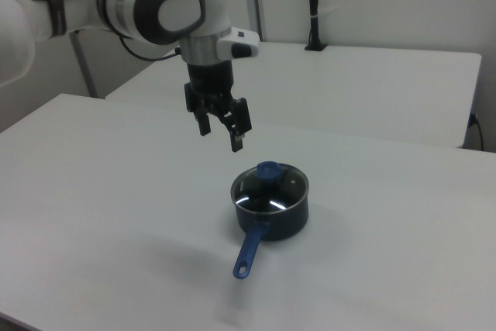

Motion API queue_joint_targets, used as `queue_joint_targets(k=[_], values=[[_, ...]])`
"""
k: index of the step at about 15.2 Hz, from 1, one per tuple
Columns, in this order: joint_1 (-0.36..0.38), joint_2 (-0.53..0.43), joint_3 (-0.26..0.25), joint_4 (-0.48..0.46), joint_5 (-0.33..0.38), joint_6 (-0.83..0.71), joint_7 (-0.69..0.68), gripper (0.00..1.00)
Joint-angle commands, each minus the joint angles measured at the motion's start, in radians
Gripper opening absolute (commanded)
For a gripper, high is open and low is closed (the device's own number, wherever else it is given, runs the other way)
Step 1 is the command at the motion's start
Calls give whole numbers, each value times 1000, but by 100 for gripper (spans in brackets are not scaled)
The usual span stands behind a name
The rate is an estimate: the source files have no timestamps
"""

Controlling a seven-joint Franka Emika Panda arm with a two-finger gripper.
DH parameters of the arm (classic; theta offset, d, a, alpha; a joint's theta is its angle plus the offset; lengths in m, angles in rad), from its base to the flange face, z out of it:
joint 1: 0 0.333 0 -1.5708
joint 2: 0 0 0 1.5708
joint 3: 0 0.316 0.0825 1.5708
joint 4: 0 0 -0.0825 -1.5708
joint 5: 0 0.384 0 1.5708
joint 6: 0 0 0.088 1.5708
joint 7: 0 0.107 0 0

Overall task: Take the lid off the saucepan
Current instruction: 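Lower the gripper onto the blue knob of the glass lid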

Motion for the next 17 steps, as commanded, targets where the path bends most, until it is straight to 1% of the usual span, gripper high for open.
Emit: queue_joint_targets(k=[1,2,3,5,7,8,10,15,17], values=[[-26,79,-4,55,21,12,-23,100],[-42,104,-4,55,29,67,-34,100],[-51,121,-4,55,36,107,-75,100],[-71,161,-4,64,73,141,-158,100],[-76,219,-5,111,78,142,-161,100],[-74,231,-4,113,79,153,-163,100],[-71,257,1,111,85,225,-154,100],[-53,310,10,118,90,271,-158,100],[-48,314,12,118,90,273,-161,100]])
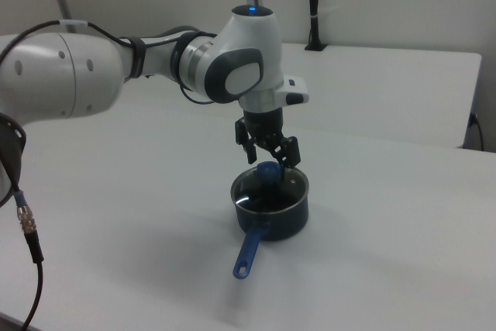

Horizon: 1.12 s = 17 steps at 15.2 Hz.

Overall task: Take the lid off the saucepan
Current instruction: 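Close the gripper on the knob and lift the lid off the saucepan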

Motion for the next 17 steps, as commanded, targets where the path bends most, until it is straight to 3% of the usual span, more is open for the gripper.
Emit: queue_joint_targets(k=[1,4,12,17], values=[[15,21,-6,25,16,9,-25,100],[24,37,-4,28,13,9,-27,100],[30,49,-6,41,5,9,-25,68],[35,41,-6,42,4,3,-27,64]])
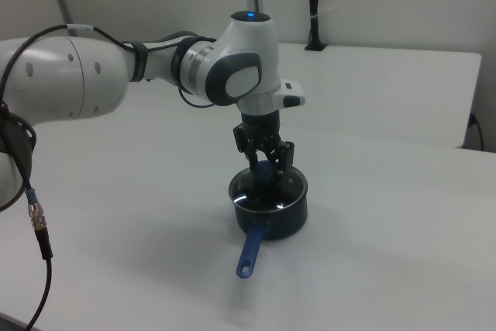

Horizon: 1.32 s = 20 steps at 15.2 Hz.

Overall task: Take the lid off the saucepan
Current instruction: 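Close the gripper on the knob and lift the lid off the saucepan, then carry the lid away from the saucepan and lower it onto the table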

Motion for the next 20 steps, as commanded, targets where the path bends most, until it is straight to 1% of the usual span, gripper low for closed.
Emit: queue_joint_targets(k=[1,4,6,8,10,12,14,15,18,20], values=[[12,1,-8,19,5,-2,-16,63],[9,-22,-14,20,8,-9,-12,61],[4,-27,-17,57,9,-58,-12,61],[10,-31,-17,69,12,-85,-9,61],[17,-59,-5,69,14,-117,-7,61],[61,-89,-5,69,20,-123,-6,60],[130,-102,-5,68,14,-125,25,60],[173,-102,-5,65,8,-125,65,60],[286,-112,-5,66,8,-167,129,60],[364,-116,-5,63,6,-167,178,60]])
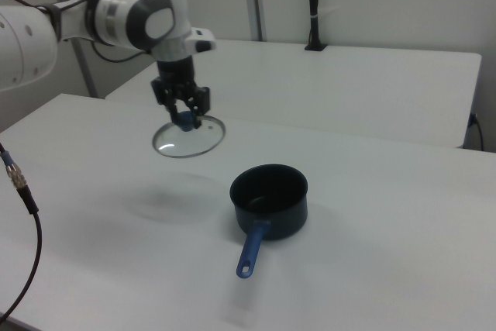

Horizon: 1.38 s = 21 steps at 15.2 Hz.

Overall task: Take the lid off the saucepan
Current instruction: 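Carry the lid away from the saucepan and lower it onto the table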

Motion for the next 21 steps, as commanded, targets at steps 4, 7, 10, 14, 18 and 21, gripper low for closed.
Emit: queue_joint_targets(k=[4,7,10,14,18,21], values=[[176,-25,-13,-45,8,-29,129,60],[190,-23,-13,-68,9,-29,143,61],[211,-5,-13,-82,9,-26,143,61],[213,13,-13,-91,11,-17,144,61],[225,21,-13,-107,11,-12,169,61],[245,58,-13,-108,9,-9,172,61]])
